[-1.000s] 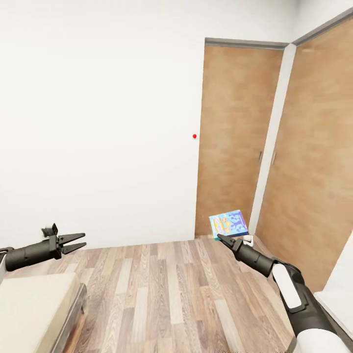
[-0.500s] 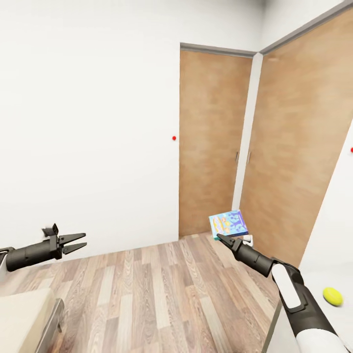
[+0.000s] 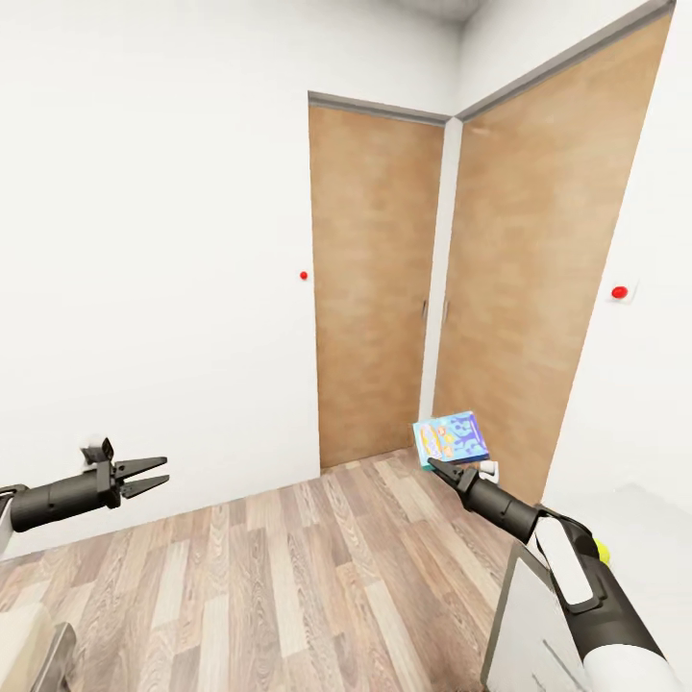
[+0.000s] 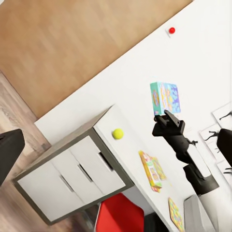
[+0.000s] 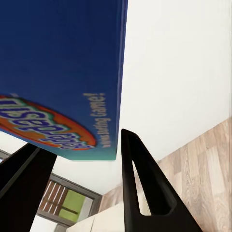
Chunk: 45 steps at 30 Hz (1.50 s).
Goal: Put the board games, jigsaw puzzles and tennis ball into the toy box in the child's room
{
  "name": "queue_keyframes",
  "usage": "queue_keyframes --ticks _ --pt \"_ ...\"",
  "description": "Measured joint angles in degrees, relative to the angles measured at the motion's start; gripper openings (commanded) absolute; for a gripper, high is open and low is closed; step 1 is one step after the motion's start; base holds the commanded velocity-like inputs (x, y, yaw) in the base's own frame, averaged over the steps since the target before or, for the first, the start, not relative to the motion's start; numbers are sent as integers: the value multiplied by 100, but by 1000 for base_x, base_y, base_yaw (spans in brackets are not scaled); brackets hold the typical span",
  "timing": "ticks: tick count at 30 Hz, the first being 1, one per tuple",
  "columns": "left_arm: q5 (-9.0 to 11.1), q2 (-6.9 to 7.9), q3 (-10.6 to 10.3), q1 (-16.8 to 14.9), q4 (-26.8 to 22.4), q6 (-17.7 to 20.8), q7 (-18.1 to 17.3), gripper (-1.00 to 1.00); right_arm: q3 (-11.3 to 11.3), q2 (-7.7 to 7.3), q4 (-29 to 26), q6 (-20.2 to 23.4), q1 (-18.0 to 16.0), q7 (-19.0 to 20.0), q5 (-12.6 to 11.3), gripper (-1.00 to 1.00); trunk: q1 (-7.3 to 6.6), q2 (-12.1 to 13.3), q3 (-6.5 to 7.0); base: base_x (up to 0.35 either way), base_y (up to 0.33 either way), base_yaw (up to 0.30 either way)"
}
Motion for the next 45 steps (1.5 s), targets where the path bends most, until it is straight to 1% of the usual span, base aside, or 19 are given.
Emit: queue_keyframes --ticks 45 --pt "-9 23 9 0 0 2 -9 100 -7 0 0 -1 0 5 3 -100 0 0 243 0 0 -256"
